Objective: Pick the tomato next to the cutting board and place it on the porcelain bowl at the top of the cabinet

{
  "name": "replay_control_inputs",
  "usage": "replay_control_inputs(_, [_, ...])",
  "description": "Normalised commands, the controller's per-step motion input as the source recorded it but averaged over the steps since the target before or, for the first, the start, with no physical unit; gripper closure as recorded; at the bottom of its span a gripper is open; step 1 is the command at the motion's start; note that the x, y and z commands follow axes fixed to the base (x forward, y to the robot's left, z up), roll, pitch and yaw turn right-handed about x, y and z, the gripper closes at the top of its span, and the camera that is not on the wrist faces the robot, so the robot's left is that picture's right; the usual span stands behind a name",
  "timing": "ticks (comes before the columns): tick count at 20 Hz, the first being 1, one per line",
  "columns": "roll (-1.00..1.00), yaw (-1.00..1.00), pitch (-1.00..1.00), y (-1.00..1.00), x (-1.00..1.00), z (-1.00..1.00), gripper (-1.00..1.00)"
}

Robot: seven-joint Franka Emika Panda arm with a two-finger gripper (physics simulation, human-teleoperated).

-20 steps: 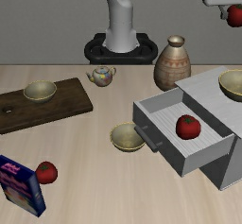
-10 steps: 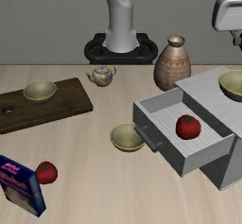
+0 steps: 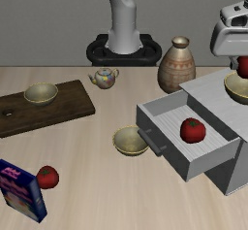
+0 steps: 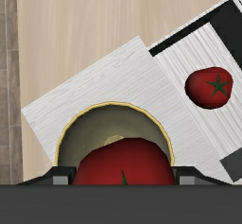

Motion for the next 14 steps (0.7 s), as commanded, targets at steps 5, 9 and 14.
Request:
replay_control_inputs(5, [0.0, 0.0, 0.0, 0.0, 0.0, -0.6, -1.0])
replay_control_inputs(9, [0.0, 0.0, 0.0, 0.0, 0.0, 0.0, -1.0])
replay_control_inputs(14, [0.0, 0.0, 0.0, 0.0, 0.0, 0.0, -1.0])
